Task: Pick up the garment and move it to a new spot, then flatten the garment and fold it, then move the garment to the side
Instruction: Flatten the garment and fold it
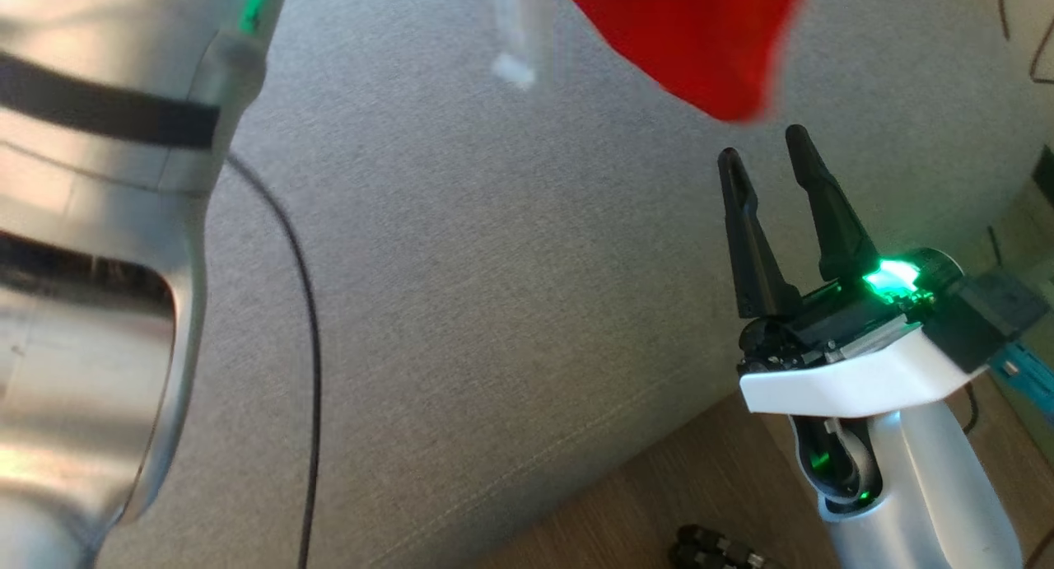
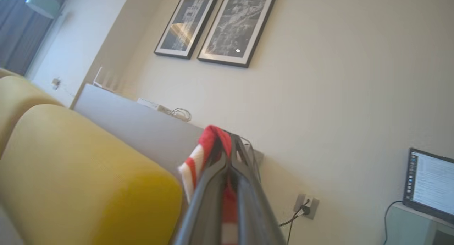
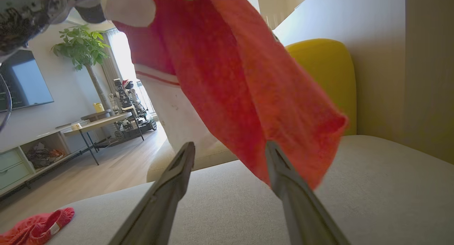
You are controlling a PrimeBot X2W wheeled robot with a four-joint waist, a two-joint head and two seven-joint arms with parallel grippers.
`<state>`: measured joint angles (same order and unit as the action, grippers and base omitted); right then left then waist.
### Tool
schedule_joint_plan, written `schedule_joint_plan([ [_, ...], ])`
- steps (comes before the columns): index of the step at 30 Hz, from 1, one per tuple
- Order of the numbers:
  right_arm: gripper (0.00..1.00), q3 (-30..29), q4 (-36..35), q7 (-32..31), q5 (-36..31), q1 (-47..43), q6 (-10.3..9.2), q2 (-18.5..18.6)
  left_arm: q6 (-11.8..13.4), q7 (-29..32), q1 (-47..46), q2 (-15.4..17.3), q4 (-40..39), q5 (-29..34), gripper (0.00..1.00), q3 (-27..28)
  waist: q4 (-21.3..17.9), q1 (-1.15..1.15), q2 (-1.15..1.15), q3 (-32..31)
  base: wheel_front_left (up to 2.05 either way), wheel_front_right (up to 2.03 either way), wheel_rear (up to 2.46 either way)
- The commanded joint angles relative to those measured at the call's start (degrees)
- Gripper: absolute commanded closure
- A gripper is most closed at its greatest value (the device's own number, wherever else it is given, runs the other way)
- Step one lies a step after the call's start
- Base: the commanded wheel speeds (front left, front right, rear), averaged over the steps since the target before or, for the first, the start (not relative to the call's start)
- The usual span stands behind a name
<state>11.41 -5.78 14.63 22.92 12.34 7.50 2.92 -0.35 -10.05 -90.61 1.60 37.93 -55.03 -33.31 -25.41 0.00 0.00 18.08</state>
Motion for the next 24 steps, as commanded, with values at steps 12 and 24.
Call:
schedule_joint_plan([
  [12,0.00,0.2,-0.5,0.4,-4.2,-0.9,-0.01,0.0,3.4,-4.0,33.9,14.9,2.6,-4.6,1.00,7.2,9.8,0.00,0.00,-0.9,0.00,0.00,0.00],
  [24,0.00,1.3,6.7,0.4,-11.1,-1.2,-0.01,0.0,3.7,-4.9,53.4,18.5,-8.9,-5.5,1.00,14.6,19.3,0.00,0.00,-1.0,0.00,0.00,0.00],
])
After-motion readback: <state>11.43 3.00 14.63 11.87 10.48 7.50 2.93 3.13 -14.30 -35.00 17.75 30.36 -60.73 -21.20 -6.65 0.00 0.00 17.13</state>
